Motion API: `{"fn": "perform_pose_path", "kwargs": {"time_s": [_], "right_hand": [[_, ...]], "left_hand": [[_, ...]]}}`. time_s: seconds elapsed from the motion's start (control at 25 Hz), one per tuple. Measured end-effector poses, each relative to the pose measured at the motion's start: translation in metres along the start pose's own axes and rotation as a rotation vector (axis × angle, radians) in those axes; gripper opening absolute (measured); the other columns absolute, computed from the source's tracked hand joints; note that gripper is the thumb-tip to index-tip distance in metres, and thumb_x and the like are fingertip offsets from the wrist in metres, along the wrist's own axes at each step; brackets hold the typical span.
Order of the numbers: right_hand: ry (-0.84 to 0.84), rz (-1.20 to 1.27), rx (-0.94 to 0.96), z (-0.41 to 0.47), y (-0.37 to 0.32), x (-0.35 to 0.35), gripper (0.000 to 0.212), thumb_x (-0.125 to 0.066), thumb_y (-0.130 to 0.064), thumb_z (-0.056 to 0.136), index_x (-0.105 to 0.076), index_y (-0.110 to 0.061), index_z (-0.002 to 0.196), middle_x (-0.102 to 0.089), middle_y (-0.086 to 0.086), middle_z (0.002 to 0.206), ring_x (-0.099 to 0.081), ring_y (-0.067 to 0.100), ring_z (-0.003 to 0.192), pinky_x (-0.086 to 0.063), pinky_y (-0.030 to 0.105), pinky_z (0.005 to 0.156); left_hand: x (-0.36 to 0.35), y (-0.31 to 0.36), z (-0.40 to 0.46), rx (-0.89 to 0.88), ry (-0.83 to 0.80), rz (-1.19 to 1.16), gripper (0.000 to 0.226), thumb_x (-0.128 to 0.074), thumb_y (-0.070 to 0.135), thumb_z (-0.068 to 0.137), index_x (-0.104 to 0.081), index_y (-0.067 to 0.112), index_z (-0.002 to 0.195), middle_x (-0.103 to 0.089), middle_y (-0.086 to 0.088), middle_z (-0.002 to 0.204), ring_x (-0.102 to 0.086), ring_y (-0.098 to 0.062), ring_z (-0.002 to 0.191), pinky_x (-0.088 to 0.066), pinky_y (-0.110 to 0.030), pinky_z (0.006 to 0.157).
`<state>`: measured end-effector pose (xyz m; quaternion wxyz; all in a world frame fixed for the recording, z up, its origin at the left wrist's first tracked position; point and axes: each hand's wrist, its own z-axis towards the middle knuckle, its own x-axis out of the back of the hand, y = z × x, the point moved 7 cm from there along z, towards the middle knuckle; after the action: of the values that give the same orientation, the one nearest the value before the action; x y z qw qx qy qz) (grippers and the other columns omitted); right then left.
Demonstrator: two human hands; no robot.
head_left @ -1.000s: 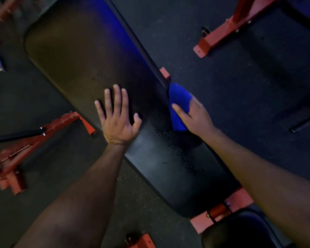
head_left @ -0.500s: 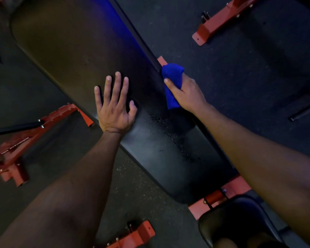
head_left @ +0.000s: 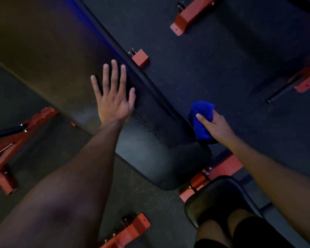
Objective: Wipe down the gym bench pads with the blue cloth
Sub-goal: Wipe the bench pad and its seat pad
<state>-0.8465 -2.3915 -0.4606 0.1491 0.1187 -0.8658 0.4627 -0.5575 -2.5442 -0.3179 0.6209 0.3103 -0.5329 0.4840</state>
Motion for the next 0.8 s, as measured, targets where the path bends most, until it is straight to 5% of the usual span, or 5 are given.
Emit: {"fn": "perform_pose_path", "kwargs": {"time_s": [0.2, 0.36, 0.6, 0.8], "right_hand": [[0.025, 0.040, -0.033, 0.029, -0.050, -0.060, 0.043, -0.045, -0.057, 0.098, -0.060, -0.027, 0.126, -0.068, 0.005, 0.119, -0.061, 0.026, 0.112, -0.045, 0.035, 0.090], [0.147, 0.002, 0.104, 0.058, -0.128, -0.075, 0.051, -0.039, -0.064, 0.094, -0.061, -0.024, 0.117, -0.070, 0.005, 0.107, -0.064, 0.027, 0.098, -0.048, 0.037, 0.084], [0.209, 0.007, -0.078, -0.003, -0.027, -0.056, 0.042, -0.042, -0.063, 0.091, -0.062, -0.025, 0.091, -0.060, -0.014, 0.073, -0.058, -0.004, 0.067, -0.038, 0.018, 0.063], [0.113, -0.016, -0.346, -0.023, 0.029, -0.049, 0.027, -0.049, -0.046, 0.099, -0.059, -0.027, 0.083, -0.066, 0.006, 0.092, -0.064, 0.031, 0.096, -0.044, 0.037, 0.079]], "left_hand": [[-0.016, -0.002, -0.003, -0.005, 0.004, 0.048, 0.070, -0.027, 0.052, 0.106, -0.014, 0.015, 0.164, -0.017, -0.009, 0.171, -0.015, -0.029, 0.158, -0.009, -0.060, 0.125], [-0.016, -0.001, -0.001, -0.012, 0.035, 0.062, 0.070, -0.030, 0.049, 0.105, -0.018, 0.014, 0.164, -0.022, -0.010, 0.169, -0.020, -0.030, 0.156, -0.011, -0.059, 0.125], [-0.016, -0.002, -0.002, -0.015, 0.013, 0.052, 0.069, -0.029, 0.050, 0.104, -0.021, 0.014, 0.162, -0.027, -0.011, 0.168, -0.023, -0.030, 0.155, -0.015, -0.061, 0.123], [-0.016, -0.002, -0.001, -0.013, -0.008, 0.036, 0.069, -0.032, 0.049, 0.104, -0.023, 0.013, 0.162, -0.027, -0.013, 0.167, -0.024, -0.031, 0.154, -0.017, -0.061, 0.123]]}}
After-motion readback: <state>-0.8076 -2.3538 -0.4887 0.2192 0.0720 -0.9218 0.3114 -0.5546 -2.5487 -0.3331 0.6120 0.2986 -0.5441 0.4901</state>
